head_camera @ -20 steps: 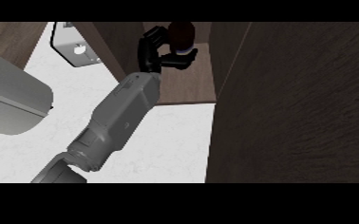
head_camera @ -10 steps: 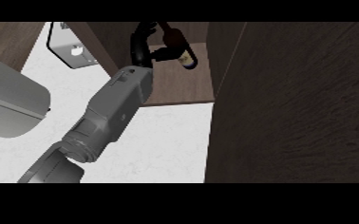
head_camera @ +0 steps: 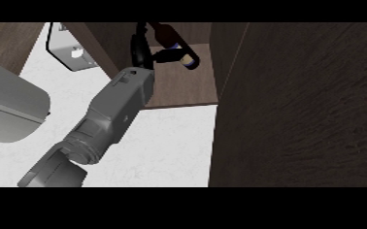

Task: Pick up the wine, place it into the cabinet and close the cabinet

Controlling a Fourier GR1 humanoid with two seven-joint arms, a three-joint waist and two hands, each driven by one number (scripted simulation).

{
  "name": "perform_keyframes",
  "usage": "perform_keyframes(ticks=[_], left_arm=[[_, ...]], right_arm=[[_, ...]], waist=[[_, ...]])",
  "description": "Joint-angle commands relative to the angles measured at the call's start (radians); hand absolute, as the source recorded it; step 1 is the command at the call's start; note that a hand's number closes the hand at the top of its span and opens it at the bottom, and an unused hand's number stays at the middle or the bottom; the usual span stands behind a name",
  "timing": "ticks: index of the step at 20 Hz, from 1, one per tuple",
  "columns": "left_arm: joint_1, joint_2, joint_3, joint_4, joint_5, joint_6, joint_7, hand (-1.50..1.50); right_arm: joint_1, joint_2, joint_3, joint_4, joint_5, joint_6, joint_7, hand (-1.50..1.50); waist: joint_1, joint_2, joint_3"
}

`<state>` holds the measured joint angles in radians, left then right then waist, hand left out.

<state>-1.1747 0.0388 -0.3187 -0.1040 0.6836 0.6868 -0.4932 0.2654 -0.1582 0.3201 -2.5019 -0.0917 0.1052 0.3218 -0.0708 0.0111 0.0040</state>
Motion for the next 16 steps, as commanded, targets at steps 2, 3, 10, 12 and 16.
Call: perform_keyframes(ticks=[2, 3, 10, 12, 16], left_arm=[[0.019, 0.047, 0.021, 0.018, -0.002, -0.014, -0.045, -1.5], [0.033, 0.078, 0.021, 0.014, -0.005, -0.067, -0.039, -1.5], [0.005, 0.048, 0.01, -0.017, -0.041, -0.127, -0.081, -1.5], [0.041, 0.025, 0.03, -0.032, -0.032, -0.169, -0.129, -1.5], [0.085, 0.031, 0.047, -0.096, -0.024, -0.249, -0.194, -1.5]], right_arm=[[0.053, -0.017, -0.014, -0.15, -0.086, 0.014, 0.034, -1.5], [0.075, -0.015, -0.011, -0.121, -0.08, 0.023, 0.007, -1.5], [0.08, -0.031, -0.009, -0.197, -0.101, 0.019, 0.081, -1.5], [0.035, -0.008, 0.004, -0.136, -0.063, 0.007, 0.06, -1.5], [0.057, 0.0, 0.037, -0.177, -0.037, -0.01, 0.08, -1.5]], waist=[[0.001, 0.008, -0.005], [0.009, 0.006, -0.004], [0.016, 0.0, -0.004], [0.024, 0.002, -0.005], [0.045, -0.01, -0.005]])
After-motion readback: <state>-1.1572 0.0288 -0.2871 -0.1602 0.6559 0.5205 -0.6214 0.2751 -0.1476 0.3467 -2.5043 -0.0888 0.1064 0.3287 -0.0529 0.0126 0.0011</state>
